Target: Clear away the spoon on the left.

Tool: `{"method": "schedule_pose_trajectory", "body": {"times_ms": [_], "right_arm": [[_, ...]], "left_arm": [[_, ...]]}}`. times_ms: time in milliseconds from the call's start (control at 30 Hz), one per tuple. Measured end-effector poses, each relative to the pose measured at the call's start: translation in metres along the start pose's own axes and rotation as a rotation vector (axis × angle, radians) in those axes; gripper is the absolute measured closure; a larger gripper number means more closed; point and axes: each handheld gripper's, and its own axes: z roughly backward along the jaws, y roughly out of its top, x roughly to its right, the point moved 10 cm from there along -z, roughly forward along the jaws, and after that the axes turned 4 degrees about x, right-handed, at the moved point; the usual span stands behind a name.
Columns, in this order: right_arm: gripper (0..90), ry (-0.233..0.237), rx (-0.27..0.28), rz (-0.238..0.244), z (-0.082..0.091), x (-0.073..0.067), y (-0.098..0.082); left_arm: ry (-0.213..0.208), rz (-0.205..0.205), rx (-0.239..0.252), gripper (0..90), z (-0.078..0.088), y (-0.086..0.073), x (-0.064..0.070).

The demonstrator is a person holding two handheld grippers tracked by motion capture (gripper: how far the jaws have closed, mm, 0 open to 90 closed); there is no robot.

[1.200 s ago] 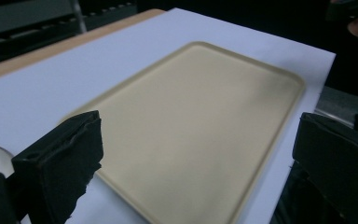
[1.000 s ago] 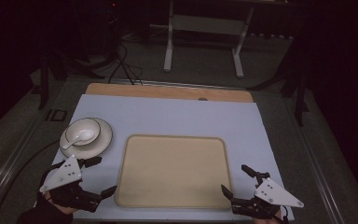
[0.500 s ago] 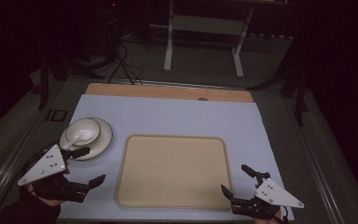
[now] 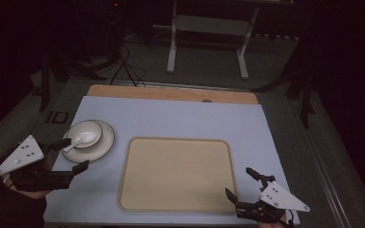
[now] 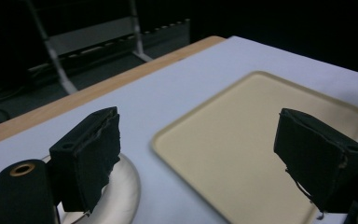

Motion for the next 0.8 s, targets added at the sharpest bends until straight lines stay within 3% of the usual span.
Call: {"method": "schedule_pose_trajectory", "body": {"times_ms": [367, 633, 800], "right_arm": [[12.3, -0.002, 0.008, 0.0, 0.0, 0.001, 0.001], [12.3, -0.004, 0.005, 0.002, 0.0, 0.001, 0.001], [12.3, -0.001, 0.003, 0.005, 0.0, 0.0, 0.001]], "left_arm": [[0.093, 0.052, -0.019, 17.0, 0.006, -0.009, -0.031], [0.124, 0.088, -0.044, 19.0, 0.005, -0.021, -0.044], [0.14, 0.136, -0.066, 19.9, 0.003, -0.033, -0.058]]}}
